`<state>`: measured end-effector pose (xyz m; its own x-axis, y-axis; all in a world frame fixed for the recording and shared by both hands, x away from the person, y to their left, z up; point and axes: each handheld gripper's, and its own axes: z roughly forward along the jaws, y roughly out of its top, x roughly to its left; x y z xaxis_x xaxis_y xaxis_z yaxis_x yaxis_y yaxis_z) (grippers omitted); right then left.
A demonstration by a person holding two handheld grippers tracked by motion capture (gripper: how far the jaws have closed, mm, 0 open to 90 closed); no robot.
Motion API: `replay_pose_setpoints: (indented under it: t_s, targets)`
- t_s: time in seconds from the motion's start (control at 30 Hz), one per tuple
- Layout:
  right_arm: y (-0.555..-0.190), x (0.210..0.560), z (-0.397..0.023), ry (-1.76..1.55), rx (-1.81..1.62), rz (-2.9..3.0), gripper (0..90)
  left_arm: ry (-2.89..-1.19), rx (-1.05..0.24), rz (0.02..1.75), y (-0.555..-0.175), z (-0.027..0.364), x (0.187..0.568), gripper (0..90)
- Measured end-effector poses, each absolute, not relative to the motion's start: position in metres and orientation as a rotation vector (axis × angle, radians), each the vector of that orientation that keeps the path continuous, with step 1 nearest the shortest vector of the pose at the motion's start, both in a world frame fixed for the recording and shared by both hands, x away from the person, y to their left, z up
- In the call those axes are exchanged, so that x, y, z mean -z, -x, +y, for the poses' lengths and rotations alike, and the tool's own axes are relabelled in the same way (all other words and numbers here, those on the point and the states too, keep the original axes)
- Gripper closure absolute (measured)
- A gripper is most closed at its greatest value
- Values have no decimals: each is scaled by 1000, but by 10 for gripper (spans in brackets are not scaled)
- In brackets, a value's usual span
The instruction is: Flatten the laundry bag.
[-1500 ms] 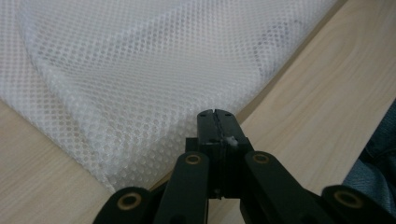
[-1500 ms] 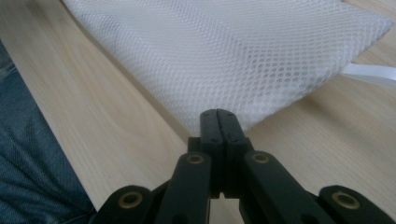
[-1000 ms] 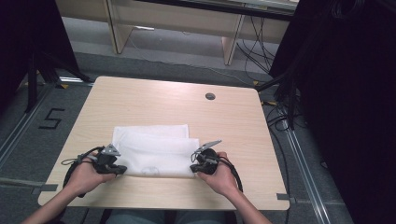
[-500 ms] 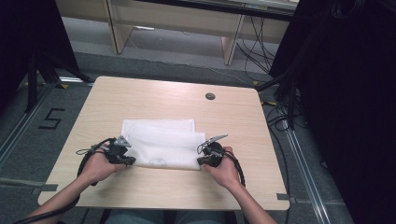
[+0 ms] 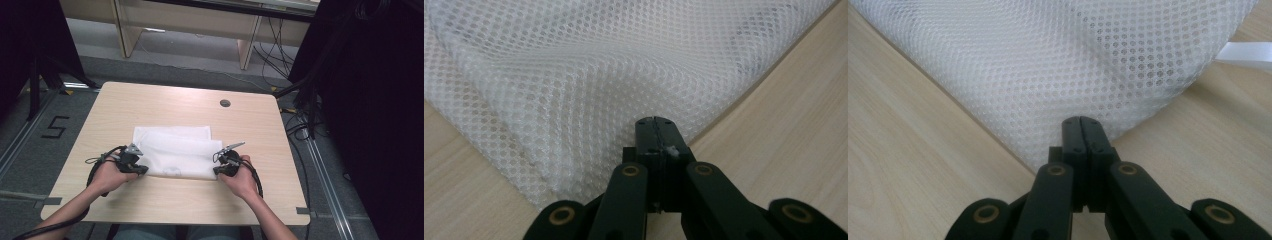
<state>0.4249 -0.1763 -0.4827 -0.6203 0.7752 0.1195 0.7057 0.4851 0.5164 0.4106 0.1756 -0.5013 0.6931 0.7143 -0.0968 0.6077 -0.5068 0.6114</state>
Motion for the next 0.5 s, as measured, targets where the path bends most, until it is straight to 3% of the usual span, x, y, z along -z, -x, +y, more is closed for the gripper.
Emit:
replay_pose_setpoints:
  t_s: [0.33, 0.5]
  targets:
    - [-427, 484, -178, -1355, -752, 2590, 900, -2264, -249, 1010, -419, 170, 502, 893]
    - [-429, 466, -179, -1283, -818, 2552, 871, -2258, -240, 987, -420, 170, 501, 875]
